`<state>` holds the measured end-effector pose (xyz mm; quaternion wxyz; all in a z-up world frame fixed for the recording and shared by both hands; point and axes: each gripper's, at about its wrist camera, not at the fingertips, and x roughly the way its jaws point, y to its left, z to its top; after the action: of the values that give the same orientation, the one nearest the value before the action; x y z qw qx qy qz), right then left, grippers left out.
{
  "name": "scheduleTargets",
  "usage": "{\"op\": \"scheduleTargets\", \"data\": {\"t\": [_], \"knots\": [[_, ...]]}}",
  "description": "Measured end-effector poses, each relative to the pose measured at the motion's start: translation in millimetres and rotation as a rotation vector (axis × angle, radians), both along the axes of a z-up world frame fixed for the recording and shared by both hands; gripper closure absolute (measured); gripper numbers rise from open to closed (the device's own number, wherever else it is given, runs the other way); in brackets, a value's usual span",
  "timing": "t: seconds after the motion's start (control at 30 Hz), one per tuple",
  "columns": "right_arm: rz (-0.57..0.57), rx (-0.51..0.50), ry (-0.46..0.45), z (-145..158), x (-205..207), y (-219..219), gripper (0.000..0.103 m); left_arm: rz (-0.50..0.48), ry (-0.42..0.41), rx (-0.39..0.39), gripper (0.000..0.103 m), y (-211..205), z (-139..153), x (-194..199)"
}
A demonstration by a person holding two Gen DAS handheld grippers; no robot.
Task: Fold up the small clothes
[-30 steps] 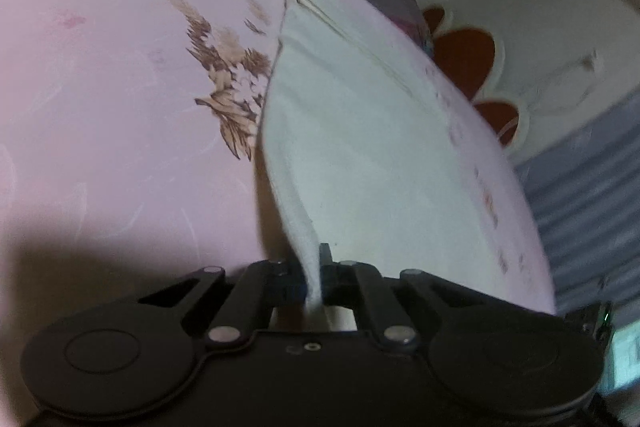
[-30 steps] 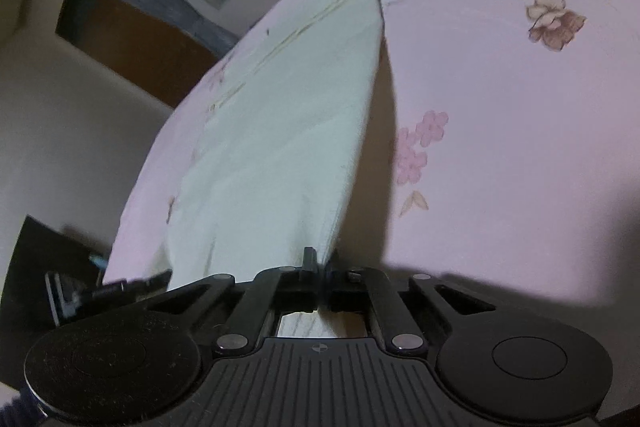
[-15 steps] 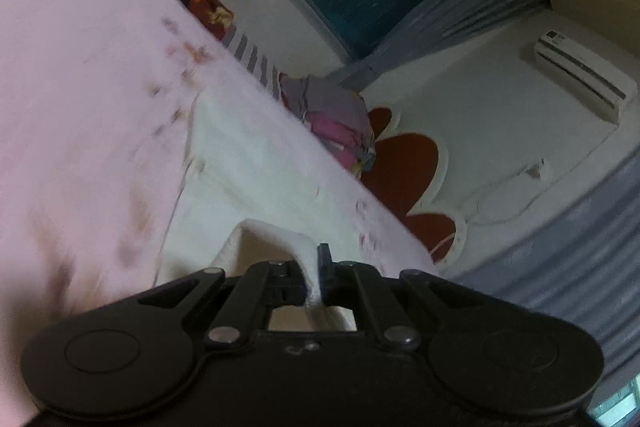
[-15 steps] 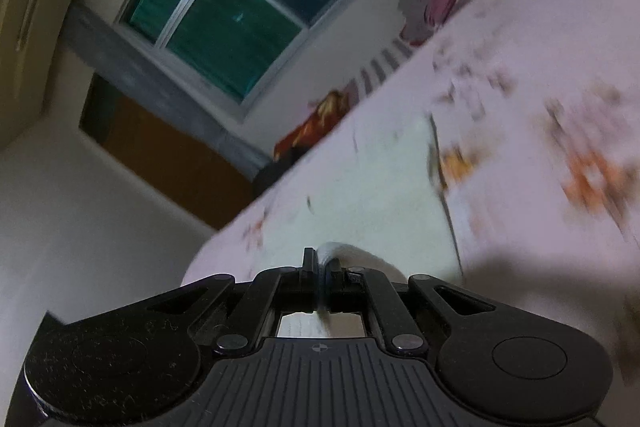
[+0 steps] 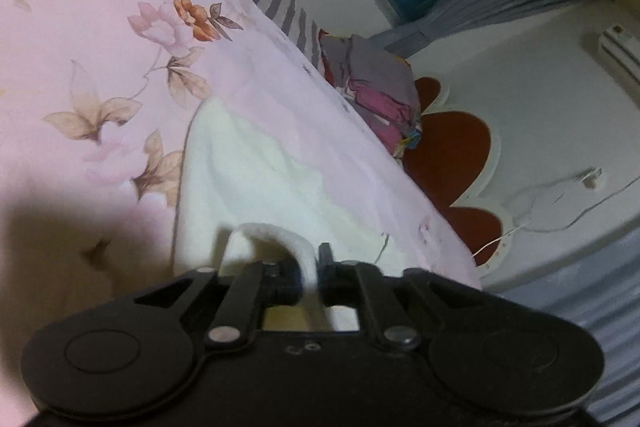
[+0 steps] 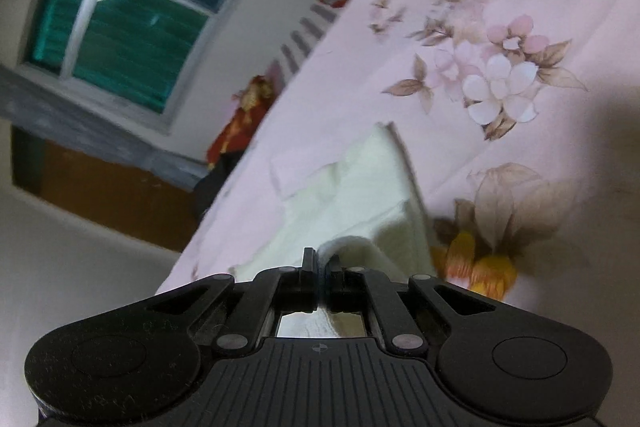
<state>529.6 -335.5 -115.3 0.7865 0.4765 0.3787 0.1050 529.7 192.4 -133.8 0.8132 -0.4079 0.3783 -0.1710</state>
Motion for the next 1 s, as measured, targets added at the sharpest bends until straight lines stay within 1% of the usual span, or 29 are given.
{"op": "scheduleTargets", "data": {"t": [0.03,0.07,0.1,0.13,0.17,0.2,0.23,0.27,0.3,0.33,0.37,0.4,0.47,0.53,0.6,0.63,0.67,0.7,0.77,0.8,0.83,0.87,0.9,0.93,0.97,1.0], "knots": [[-0.006,0.001,-0.004,-1,3,-1,0.1,0.005,-0.017,-0.033,0.076,2,-2,4],[-0.014,0.005,-0.005,-3,7,-2,0.1,0.014,-0.024,-0.051,0.067,4,-3,7],[-0.025,0.007,-0.002,-5,10,-4,0.099,0.021,-0.03,-0.06,0.063,6,-4,10],[-0.036,0.007,-0.002,-6,14,-5,0.096,0.023,-0.04,-0.058,0.052,6,-4,14],[-0.049,0.002,-0.007,-6,17,-6,0.074,0.025,-0.048,-0.044,0.041,6,-2,18],[-0.073,-0.012,-0.012,-5,17,-8,0.031,0.026,-0.051,-0.021,0.038,6,0,20],[-0.109,-0.035,-0.025,-1,15,-10,0.02,0.03,-0.058,-0.001,0.036,6,2,22],[-0.136,-0.048,-0.06,3,13,-14,0.02,0.023,-0.067,0.01,0.036,6,4,24],[-0.133,-0.037,-0.08,4,13,-16,0.02,0.011,-0.07,0.038,0.037,6,7,26],[-0.12,-0.041,-0.085,6,13,-18,0.024,-0.005,-0.072,0.084,0.04,4,11,27],[-0.096,-0.075,-0.098,10,12,-17,0.034,-0.029,-0.077,0.139,0.042,1,15,28],[-0.059,-0.134,-0.113,16,12,-13,0.039,-0.064,-0.087,0.197,0.043,-3,18,29],[0.014,-0.258,-0.134,23,12,-2,0.042,-0.128,-0.093,0.302,0.048,-14,21,33],[0.088,-0.371,-0.144,23,11,11,0.046,-0.188,-0.108,0.402,0.051,-26,22,35],[0.153,-0.453,-0.147,20,12,27,0.047,-0.225,-0.105,0.471,0.054,-37,21,40],[0.179,-0.485,-0.151,18,12,32,0.048,-0.234,-0.105,0.487,0.054,-40,19,42],[0.203,-0.509,-0.154,17,13,37,0.053,-0.241,-0.101,0.492,0.054,-41,18,43],[0.224,-0.53,-0.153,15,15,43,0.065,-0.242,-0.094,0.492,0.054,-42,17,45],[0.26,-0.58,-0.119,9,21,53,0.079,-0.243,-0.093,0.477,0.054,-42,17,46],[0.268,-0.605,-0.108,7,23,56,0.08,-0.242,-0.091,0.468,0.055,-41,17,47],[0.273,-0.609,-0.108,5,24,58,0.08,-0.242,-0.087,0.459,0.061,-41,15,51],[0.272,-0.609,-0.106,5,25,59,0.08,-0.241,-0.083,0.452,0.07,-41,14,53],[0.269,-0.615,-0.105,4,26,59,0.08,-0.243,-0.077,0.445,0.077,-39,13,54],[0.264,-0.629,-0.111,4,26,60,0.08,-0.248,-0.074,0.437,0.09,-38,12,54],[0.256,-0.653,-0.121,6,26,62,0.08,-0.252,-0.072,0.436,0.093,-38,10,53],[0.264,-0.667,-0.121,4,28,64,0.08,-0.256,-0.079,0.442,0.092,-38,9,54]]}}
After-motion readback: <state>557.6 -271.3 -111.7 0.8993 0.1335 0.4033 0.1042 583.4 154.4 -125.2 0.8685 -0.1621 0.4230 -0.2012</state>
